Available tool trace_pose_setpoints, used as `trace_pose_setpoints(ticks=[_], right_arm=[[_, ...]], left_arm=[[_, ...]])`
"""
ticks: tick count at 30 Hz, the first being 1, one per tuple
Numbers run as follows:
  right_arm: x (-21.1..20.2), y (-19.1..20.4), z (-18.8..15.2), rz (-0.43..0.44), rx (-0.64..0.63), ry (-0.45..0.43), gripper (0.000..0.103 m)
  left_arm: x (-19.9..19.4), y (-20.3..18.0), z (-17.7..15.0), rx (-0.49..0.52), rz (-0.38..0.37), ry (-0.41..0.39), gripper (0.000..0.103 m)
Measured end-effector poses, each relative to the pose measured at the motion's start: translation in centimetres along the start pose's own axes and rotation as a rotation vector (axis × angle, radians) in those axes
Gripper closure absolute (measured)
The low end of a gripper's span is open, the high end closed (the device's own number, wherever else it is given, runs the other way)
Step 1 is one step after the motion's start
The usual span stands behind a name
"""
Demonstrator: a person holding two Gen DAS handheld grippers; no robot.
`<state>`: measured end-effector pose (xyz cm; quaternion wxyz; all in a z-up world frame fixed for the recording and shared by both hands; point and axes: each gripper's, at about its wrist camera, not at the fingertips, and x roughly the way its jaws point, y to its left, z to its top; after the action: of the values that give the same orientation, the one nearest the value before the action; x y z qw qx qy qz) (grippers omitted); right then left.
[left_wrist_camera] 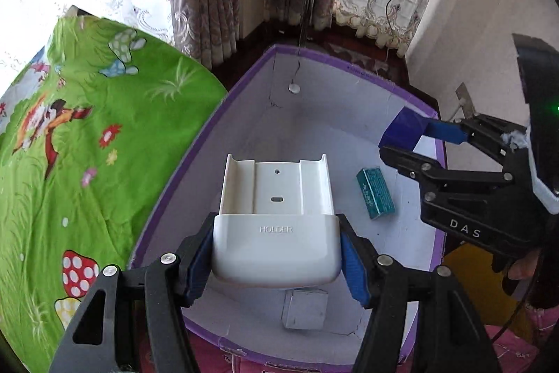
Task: Organize rigid objects
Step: 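Carry the holder and blue box to the storage box and release both, then lift both grippers away from the storage box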
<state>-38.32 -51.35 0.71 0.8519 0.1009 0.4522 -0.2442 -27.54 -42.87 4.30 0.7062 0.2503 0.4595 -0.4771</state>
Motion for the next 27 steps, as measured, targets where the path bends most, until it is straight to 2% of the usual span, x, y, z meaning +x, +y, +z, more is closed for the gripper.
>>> trace_pose_setpoints(ticks=[8, 10, 12, 18, 22, 24, 27], right_arm=[[1.0, 0.7, 0.4, -0.017, -0.005, 0.036, 0.046], [1.2, 0.9, 0.7, -0.029, -0.003, 0.053, 0.039], [1.2, 1.1, 1.0, -0.04, -0.003, 0.056, 0.033], [1.3, 3.4, 2.1, -0.042, -0.037, 0.061, 0.031], [1.5, 7.0, 2.9, -0.011, -0.11, 0.059, 0.031], [1.6, 9.1, 3.5, 0.016, -0.155, 0.051, 0.031], [1.5, 13.0, 4.7, 0.075, -0.247, 0.014, 0.031]], left_arm=[[1.8, 0.5, -0.4, -0.02, -0.024, 0.076, 0.038], [1.9, 1.1, -0.4, -0.05, -0.028, 0.075, 0.036], [1.7, 2.0, -0.5, -0.082, -0.035, 0.065, 0.034], [0.8, 5.1, -1.4, -0.158, -0.055, 0.025, 0.032], [-0.1, 8.5, -2.3, -0.25, -0.09, 0.001, 0.032], [-0.9, 10.4, -3.1, -0.313, -0.177, -0.028, 0.032], [-3.2, 13.8, -4.5, -0.391, -0.138, -0.111, 0.032]])
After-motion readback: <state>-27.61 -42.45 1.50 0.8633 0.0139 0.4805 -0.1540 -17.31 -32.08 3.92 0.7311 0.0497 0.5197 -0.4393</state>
